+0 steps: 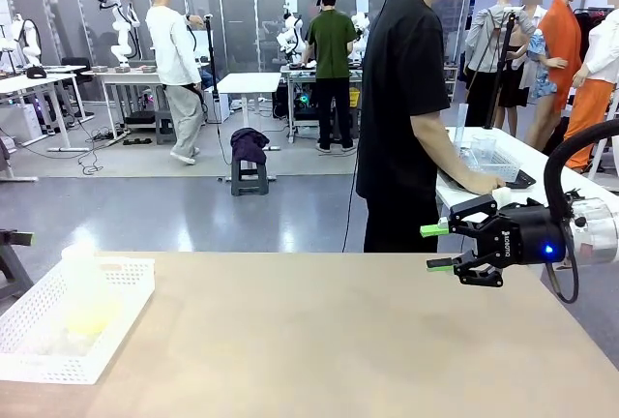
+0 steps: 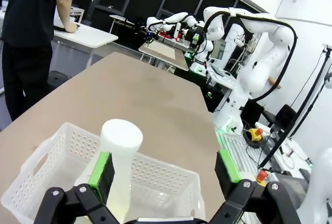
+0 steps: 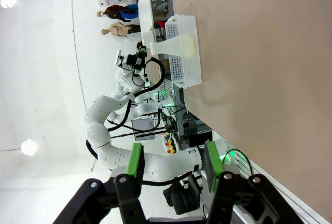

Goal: Prepare the solutions needed for the experiment.
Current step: When the human places the Big flask in the center of the table, pick up the Big flask and place it in the left Organizing basket.

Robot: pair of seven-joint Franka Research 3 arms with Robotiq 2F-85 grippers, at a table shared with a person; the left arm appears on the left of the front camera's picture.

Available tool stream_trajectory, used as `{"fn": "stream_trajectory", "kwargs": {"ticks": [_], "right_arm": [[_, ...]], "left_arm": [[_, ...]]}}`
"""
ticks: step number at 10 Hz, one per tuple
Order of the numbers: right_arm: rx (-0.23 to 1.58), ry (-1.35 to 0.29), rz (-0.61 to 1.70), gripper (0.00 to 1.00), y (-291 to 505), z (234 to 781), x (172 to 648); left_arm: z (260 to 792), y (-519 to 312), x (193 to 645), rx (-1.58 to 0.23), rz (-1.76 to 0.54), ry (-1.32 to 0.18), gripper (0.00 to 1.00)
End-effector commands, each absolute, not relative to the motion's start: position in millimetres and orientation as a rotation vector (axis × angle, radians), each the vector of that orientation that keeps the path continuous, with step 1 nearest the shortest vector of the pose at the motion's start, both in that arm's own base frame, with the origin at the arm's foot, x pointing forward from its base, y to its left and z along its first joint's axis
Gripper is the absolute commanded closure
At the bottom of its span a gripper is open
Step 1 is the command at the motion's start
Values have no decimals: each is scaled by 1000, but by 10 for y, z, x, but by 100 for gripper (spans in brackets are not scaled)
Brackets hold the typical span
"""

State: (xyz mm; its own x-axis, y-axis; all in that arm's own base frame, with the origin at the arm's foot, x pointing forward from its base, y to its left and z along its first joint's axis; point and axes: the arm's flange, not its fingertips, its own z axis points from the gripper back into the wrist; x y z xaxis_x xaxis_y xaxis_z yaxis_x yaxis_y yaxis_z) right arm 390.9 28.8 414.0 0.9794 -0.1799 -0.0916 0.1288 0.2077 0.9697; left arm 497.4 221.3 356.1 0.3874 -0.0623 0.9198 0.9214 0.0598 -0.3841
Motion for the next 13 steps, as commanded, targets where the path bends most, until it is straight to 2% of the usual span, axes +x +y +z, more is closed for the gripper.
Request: {"fn": "stream_trajectory", "kwargs": {"ticks": [1, 4, 9, 11, 13], "right_arm": [[1353, -47, -214, 41, 284, 4151, 3913], [1353, -47, -214, 41, 284, 4151, 3913], [1353, -47, -214, 41, 284, 4151, 3913], [1353, -47, -214, 41, 284, 4151, 3913], [1353, -47, -214, 41, 284, 4151, 3913]], "left_arm": [[3607, 2088, 4884, -1286, -862, -839, 0], [3691, 2066, 4842, -1342, -766, -786, 0], [3564, 2108, 4864, -1351, -496, -443, 0], [3512, 2127, 4944, -1396, -456, -364, 0], [3409, 2141, 5056, -1367, -429, -348, 0]]}}
